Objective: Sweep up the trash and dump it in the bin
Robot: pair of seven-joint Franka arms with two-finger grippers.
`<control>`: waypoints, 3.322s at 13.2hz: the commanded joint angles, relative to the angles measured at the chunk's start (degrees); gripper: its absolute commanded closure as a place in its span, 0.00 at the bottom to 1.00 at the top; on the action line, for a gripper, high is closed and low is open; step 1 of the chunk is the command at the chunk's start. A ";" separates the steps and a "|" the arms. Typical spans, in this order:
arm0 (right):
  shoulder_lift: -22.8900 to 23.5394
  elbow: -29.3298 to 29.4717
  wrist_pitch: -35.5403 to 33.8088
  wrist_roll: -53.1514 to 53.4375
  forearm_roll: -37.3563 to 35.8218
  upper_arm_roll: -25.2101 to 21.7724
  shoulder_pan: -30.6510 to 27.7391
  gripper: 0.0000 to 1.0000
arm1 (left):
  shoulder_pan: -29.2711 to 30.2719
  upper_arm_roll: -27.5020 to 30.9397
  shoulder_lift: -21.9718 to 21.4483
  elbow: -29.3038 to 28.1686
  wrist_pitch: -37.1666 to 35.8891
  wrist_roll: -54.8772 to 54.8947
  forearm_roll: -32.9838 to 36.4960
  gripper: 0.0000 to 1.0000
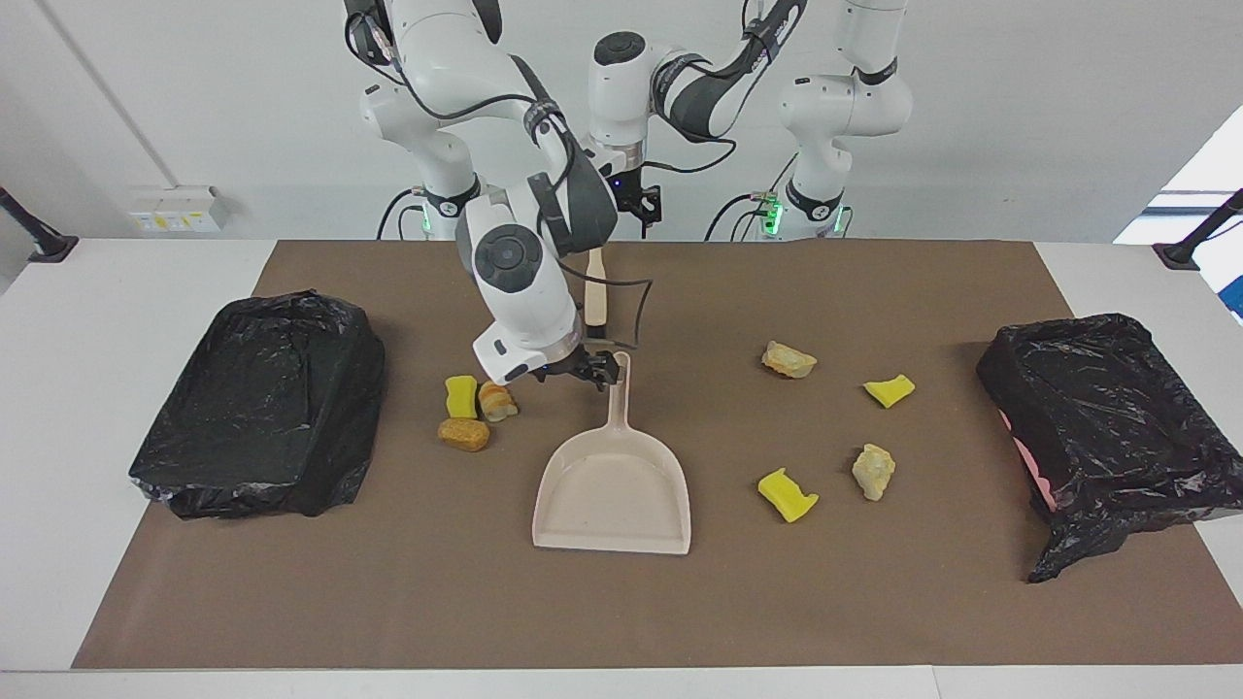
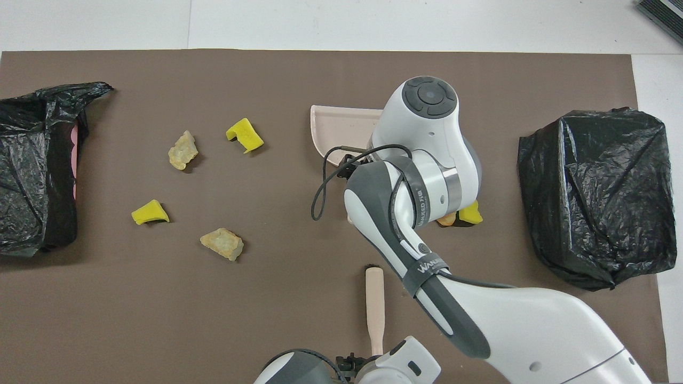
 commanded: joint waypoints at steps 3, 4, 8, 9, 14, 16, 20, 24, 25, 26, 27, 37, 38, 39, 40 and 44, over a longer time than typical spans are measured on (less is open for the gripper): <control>1.41 0.93 2.12 -0.03 1.51 0.15 1.19 0.00 | -2.63 -0.11 8.90 -1.47 3.63 -7.11 7.78 0.00; 1.32 -0.12 3.08 -0.46 1.60 0.15 1.98 0.00 | -2.72 -0.11 10.40 -1.21 3.72 -9.13 10.16 0.00; 0.97 -1.98 3.09 -1.43 1.77 0.23 1.99 0.12 | -2.99 -0.20 11.74 -1.12 4.07 -9.42 10.63 0.27; 0.71 -2.50 3.00 -1.44 1.77 0.24 1.99 0.19 | -2.99 -0.12 12.09 -1.03 4.07 -9.50 10.63 0.47; 0.71 -2.33 2.21 -0.12 1.86 0.24 1.90 1.00 | -2.64 -0.03 10.86 -0.51 2.67 -9.42 10.54 1.00; 0.79 -0.93 -1.45 -0.99 1.08 0.24 0.76 1.00 | -2.37 0.50 7.89 -0.50 -0.39 -8.98 10.54 1.00; -2.09 -0.39 -2.27 -11.17 1.51 -0.29 -0.30 1.00 | -4.30 8.56 -2.13 -0.50 -11.45 -0.22 10.02 1.00; -8.68 -2.68 -6.48 -26.52 1.16 -0.38 -6.35 1.00 | -4.48 17.96 -7.50 -0.50 -17.89 8.92 9.49 1.00; -10.00 -3.12 -8.23 -30.92 0.81 -0.47 -6.71 1.00 | -4.40 21.04 -8.29 -0.59 -19.12 11.30 8.79 1.00; -11.32 -3.82 -9.64 -34.45 0.02 -0.56 -6.89 1.00 | -4.39 24.72 -8.56 -0.51 -19.74 13.06 8.35 1.00; -12.64 -4.70 -10.79 -38.31 -1.29 -0.56 -7.33 1.00 | -4.48 28.59 -8.91 -0.50 -20.71 15.00 8.34 1.00; -15.64 -14.28 -4.91 -68.58 -11.32 -0.29 -1.80 1.00 | -1.76 57.60 -6.02 -1.38 -14.14 39.50 9.22 1.00; -15.21 -14.46 -4.30 -68.41 -11.50 -0.29 -0.31 1.00 | -1.76 60.85 -6.02 -1.91 -12.64 41.19 9.22 1.00; -14.85 -14.81 -3.68 -67.97 -11.76 -0.38 1.35 1.00 | -1.58 63.40 -6.02 -2.52 -11.50 42.69 9.22 1.00; -14.59 -15.51 -2.81 -67.79 -12.11 -0.38 2.15 1.00 | -0.36 64.82 -6.02 -3.92 -10.09 43.57 9.31 1.00; -13.54 -18.59 0.80 -63.86 -12.20 -0.38 5.58 1.00 | 4.30 65.27 -6.28 -9.46 -5.86 47.89 10.98 1.00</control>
